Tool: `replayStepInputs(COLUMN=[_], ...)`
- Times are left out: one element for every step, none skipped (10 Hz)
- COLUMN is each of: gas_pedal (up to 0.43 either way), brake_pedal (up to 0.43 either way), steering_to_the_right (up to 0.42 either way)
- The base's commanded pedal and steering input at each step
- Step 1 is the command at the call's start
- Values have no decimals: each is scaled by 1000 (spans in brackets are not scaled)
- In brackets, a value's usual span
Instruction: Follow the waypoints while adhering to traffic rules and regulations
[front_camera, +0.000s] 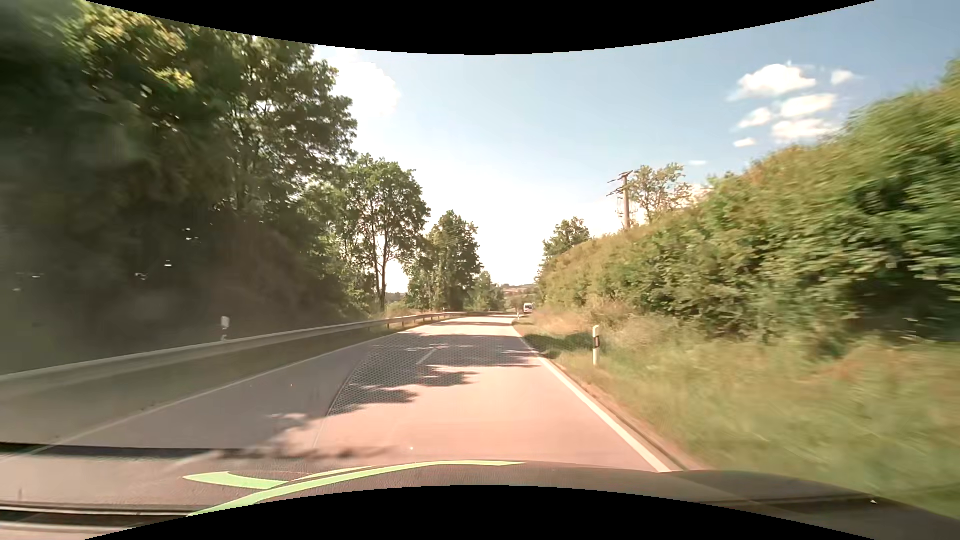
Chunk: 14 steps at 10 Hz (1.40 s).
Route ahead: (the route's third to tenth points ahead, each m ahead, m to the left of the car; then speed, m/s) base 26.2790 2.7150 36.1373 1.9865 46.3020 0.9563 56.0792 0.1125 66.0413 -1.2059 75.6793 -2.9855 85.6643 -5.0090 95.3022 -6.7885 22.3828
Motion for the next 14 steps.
replayStepInputs(gas_pedal=[0,0,0,0,0,0,0,0,0,20,28,47,47,47], brake_pedal=[0,0,0,0,0,0,0,0,0,0,0,0,0,0], steering_to_the_right=[6,6,7,7,7,8,8,9,11,11,11,11,11,11])
